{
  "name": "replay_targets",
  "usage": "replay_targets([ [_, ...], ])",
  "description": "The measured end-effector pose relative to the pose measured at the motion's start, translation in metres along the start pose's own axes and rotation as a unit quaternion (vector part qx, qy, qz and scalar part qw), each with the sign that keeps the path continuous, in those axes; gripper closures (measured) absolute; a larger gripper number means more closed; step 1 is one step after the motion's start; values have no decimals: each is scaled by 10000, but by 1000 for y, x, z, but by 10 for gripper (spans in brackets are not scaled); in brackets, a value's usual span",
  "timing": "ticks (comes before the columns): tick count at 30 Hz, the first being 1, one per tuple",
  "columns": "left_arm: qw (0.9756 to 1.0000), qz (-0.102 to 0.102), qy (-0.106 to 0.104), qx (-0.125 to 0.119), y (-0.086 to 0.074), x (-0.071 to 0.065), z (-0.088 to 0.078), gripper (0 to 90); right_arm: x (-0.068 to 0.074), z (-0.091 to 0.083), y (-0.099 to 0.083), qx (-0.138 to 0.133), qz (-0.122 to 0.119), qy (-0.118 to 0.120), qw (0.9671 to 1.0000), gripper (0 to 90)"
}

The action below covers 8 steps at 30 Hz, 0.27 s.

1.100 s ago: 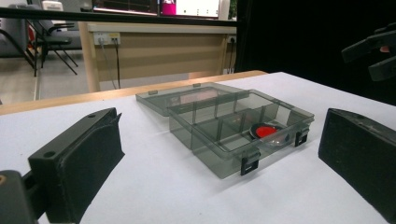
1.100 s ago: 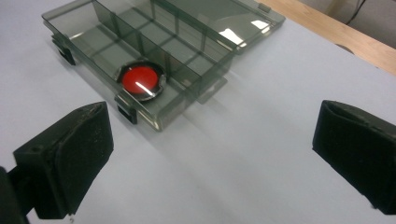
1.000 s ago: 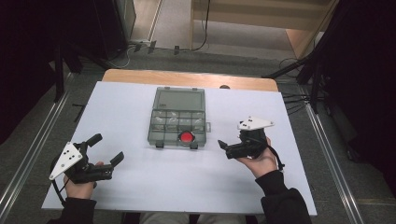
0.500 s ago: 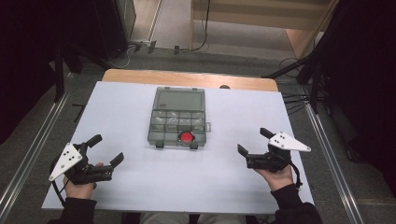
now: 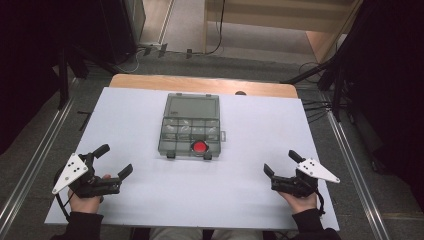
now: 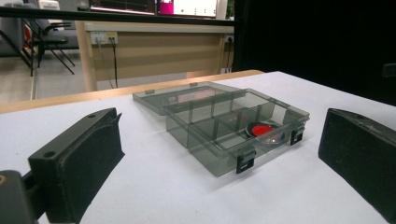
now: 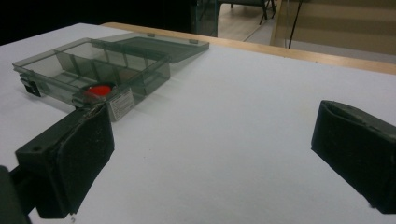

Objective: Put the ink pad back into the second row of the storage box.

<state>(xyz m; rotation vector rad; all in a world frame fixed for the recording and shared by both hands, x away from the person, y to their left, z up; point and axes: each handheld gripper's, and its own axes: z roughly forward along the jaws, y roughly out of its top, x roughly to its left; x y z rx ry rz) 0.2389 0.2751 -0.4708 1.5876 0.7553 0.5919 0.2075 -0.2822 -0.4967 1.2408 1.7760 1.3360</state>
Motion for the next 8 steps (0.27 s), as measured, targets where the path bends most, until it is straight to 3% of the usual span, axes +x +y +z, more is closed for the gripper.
replay_targets([
  [8,10000,-7,-7,31,0,0,1,0,-1,-1,-3,91,20,-59,9999,0],
])
